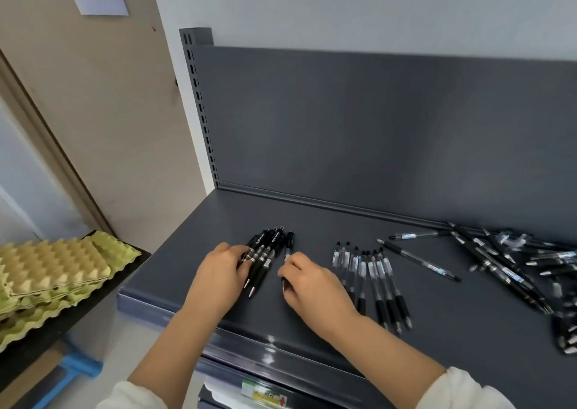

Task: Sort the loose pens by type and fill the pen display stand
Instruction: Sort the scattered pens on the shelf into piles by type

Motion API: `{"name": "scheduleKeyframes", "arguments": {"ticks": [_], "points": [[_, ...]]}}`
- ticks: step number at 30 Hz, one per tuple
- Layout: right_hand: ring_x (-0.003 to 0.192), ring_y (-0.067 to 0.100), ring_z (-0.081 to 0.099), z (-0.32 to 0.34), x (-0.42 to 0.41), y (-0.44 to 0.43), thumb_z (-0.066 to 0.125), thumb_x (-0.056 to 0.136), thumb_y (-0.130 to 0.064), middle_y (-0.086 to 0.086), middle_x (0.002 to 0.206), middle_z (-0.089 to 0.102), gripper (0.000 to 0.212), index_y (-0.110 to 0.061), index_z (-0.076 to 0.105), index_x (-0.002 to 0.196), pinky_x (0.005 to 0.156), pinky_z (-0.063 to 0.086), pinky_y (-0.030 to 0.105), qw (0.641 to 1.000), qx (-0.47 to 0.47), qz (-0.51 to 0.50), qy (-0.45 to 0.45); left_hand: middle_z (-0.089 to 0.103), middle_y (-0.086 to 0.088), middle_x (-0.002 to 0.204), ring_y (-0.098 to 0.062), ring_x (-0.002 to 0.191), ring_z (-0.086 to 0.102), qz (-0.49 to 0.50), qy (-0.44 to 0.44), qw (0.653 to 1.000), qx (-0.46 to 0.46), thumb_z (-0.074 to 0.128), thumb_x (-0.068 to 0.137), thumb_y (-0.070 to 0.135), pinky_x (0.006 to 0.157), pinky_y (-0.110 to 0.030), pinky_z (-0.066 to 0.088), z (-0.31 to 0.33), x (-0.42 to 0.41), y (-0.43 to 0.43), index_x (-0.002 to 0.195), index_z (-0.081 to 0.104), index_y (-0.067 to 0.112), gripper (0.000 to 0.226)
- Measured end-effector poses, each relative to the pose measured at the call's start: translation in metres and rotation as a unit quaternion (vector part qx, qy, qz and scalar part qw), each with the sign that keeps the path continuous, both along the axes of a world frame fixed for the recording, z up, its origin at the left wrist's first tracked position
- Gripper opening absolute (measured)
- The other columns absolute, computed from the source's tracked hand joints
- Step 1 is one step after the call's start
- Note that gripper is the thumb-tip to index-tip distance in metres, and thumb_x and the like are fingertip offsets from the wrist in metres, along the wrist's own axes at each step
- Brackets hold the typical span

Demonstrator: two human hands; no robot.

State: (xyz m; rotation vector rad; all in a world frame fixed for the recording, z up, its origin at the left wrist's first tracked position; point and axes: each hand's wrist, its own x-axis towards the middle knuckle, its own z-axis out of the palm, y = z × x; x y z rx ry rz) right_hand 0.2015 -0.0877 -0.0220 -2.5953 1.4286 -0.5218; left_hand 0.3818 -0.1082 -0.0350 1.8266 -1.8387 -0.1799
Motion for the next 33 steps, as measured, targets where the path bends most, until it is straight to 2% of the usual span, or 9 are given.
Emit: {"name": "scheduleKeyframes", "arguments": {"ticks": [1, 3, 12, 16, 19, 23, 27, 30, 33], "points": [[0.088, 0.030, 0.059, 0.000, 0.001, 0.000, 0.049, 0.090, -0.011, 0.006, 0.114, 0.052, 0.022, -0.007, 0.059, 0.109, 0.072, 0.051, 0.041, 1.000, 0.019, 0.006, 0.007, 0.056, -0.006, 0.090, -0.027, 0.081, 0.059, -0.001, 0.004, 1.000, -0.002, 0.060, 0.089, 0.020, 0.067, -0.027, 0.042, 0.000, 0.001, 0.000, 0.114, 0.065, 0.015, 0.026], [0.098, 0.029, 0.055, 0.001, 0.003, -0.001, 0.045, 0.093, -0.013, 0.005, 0.121, 0.048, 0.026, -0.008, 0.056, 0.116, 0.081, 0.048, 0.040, 0.999, 0.032, 0.021, 0.012, 0.055, -0.005, 0.088, -0.026, 0.077, 0.059, -0.002, 0.003, 1.000, -0.007, 0.060, 0.089, 0.020, 0.066, -0.027, 0.042, -0.001, 0.004, -0.001, 0.112, 0.066, 0.014, 0.025], [0.113, 0.027, 0.046, -0.002, 0.007, -0.001, 0.042, 0.093, -0.008, 0.008, 0.122, 0.049, 0.033, -0.009, 0.056, 0.124, 0.091, 0.045, 0.042, 0.996, 0.054, 0.059, 0.035, 0.057, -0.009, 0.087, -0.029, 0.073, 0.060, 0.000, -0.020, 0.999, -0.024, 0.062, 0.087, 0.013, 0.063, -0.034, 0.050, -0.004, 0.009, -0.007, 0.103, 0.071, 0.008, 0.020], [0.119, 0.022, 0.042, 0.005, -0.020, 0.002, 0.045, 0.093, -0.013, 0.003, 0.129, 0.050, 0.037, -0.014, 0.052, 0.129, 0.100, 0.040, 0.036, 0.999, 0.037, 0.034, -0.003, 0.055, -0.003, 0.088, -0.023, 0.066, 0.058, 0.025, 0.024, 0.998, -0.059, 0.061, 0.087, 0.014, 0.060, -0.033, 0.049, 0.005, -0.010, -0.004, 0.103, 0.070, 0.011, 0.018], [0.120, 0.014, 0.043, 0.006, -0.058, 0.010, 0.047, 0.094, -0.017, -0.004, 0.128, 0.051, 0.035, -0.016, 0.054, 0.128, 0.101, 0.037, 0.025, 0.998, 0.035, -0.019, -0.053, 0.055, 0.000, 0.087, -0.019, 0.068, 0.057, -0.004, 0.052, 0.996, -0.076, 0.060, 0.088, 0.015, 0.063, -0.033, 0.049, 0.013, -0.039, -0.003, 0.103, 0.071, 0.014, 0.019], [0.116, 0.010, 0.045, 0.005, -0.125, 0.032, 0.050, 0.093, -0.018, -0.010, 0.123, 0.055, 0.032, -0.020, 0.058, 0.123, 0.094, 0.029, 0.013, 0.992, 0.028, -0.109, -0.054, 0.050, 0.005, 0.080, -0.014, 0.067, 0.051, -0.090, 0.030, 0.992, -0.078, 0.060, 0.088, 0.017, 0.066, -0.029, 0.047, 0.018, -0.085, -0.003, 0.103, 0.071, 0.016, 0.018], [0.117, 0.009, 0.046, 0.005, -0.197, 0.060, 0.055, 0.090, -0.017, -0.011, 0.122, 0.057, 0.032, -0.021, 0.061, 0.121, 0.095, 0.027, 0.011, 0.970, 0.019, -0.234, -0.057, 0.048, 0.012, 0.079, -0.009, 0.071, 0.053, -0.167, 0.019, 0.985, -0.051, 0.058, 0.089, 0.025, 0.065, -0.030, 0.050, 0.014, -0.137, -0.001, 0.102, 0.070, 0.024, 0.018], [0.119, 0.012, 0.046, 0.004, -0.243, 0.083, 0.057, 0.089, -0.014, -0.007, 0.122, 0.057, 0.032, -0.019, 0.061, 0.121, 0.098, 0.031, 0.015, 0.944, 0.028, -0.322, -0.066, 0.047, 0.013, 0.078, -0.007, 0.071, 0.053, -0.213, 0.007, 0.976, -0.045, 0.056, 0.089, 0.029, 0.060, -0.025, 0.043, 0.011, -0.176, 0.000, 0.099, 0.070, 0.027, 0.017], [0.117, 0.013, 0.047, 0.003, -0.277, 0.102, 0.057, 0.089, -0.014, -0.007, 0.118, 0.058, 0.032, -0.020, 0.062, 0.119, 0.096, 0.037, 0.020, 0.920, 0.032, -0.385, -0.070, 0.051, 0.012, 0.085, -0.012, 0.089, 0.060, -0.259, -0.010, 0.965, -0.046, 0.060, 0.088, 0.026, 0.064, -0.022, 0.039, 0.011, -0.210, -0.001, 0.103, 0.070, 0.024, 0.018]]}}
